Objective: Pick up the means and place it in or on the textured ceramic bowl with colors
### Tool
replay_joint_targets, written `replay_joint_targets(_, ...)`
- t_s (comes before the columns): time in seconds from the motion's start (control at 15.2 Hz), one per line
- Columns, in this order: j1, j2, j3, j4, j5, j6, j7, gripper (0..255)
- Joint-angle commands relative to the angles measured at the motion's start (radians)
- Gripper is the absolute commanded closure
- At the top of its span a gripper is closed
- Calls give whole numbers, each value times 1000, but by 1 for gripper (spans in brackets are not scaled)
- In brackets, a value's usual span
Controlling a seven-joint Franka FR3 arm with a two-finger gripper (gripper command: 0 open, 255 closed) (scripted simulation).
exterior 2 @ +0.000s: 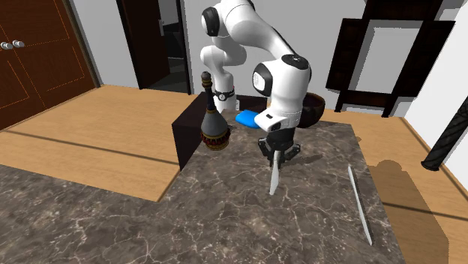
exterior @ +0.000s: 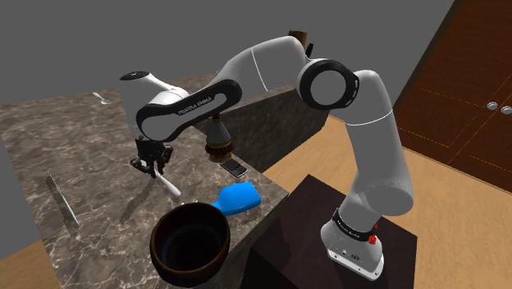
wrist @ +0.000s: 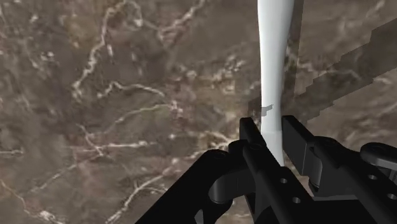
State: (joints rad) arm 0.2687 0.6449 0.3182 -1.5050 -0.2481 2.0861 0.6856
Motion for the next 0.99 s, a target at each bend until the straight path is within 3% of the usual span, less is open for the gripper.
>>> replay_joint_targets(0.0,-3,-11,1,0,3,-15,-3,255)
replay_joint_targets(0.92,-7,-81,18,81,31,-163,-23,255)
